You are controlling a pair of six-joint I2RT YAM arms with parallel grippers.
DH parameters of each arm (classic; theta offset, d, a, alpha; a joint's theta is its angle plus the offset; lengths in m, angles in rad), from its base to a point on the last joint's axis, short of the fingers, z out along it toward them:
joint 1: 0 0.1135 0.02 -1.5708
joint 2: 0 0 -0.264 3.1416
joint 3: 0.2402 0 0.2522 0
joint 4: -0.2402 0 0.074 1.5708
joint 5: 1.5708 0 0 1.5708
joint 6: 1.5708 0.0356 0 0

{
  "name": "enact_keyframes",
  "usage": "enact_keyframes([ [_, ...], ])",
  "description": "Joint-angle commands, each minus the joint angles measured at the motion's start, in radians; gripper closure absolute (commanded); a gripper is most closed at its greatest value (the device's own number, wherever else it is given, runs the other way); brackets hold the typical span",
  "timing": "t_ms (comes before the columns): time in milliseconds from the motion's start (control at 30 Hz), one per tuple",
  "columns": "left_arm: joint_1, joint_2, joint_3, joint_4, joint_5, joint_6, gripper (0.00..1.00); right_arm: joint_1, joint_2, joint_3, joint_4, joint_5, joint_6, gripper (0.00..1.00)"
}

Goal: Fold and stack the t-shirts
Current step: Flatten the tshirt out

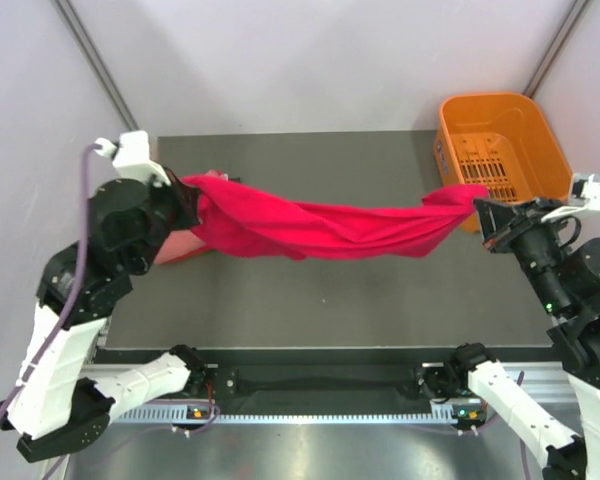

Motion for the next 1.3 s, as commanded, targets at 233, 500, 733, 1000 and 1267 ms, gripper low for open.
enact_keyframes([
  [233,0.0,0.02,0.174,0.071,0.008,0.09,1.0,-0.007,0.083,0.156,0.101,-0.002,-0.038,1.0],
  [500,0.0,-0.21,-0.159,0.12,0.076,-0.036,1.0,-0.007,-0.063,-0.063,0.045,-0.169,0.051,1.0],
  [733,0.0,-0.083,-0.284,0.247,0.109,-0.076,1.0,-0.007,0.05,-0.172,0.09,-0.037,0.077,1.0],
  [1000,0.128,0.516,0.0,0.368,0.045,-0.013,0.92,-0.151,0.639,0.127,0.193,-0.016,0.091,0.0],
  [1267,0.196,0.738,0.105,0.388,0.131,-0.053,0.02,-0.154,0.531,-0.148,0.224,-0.114,0.031,0.02],
])
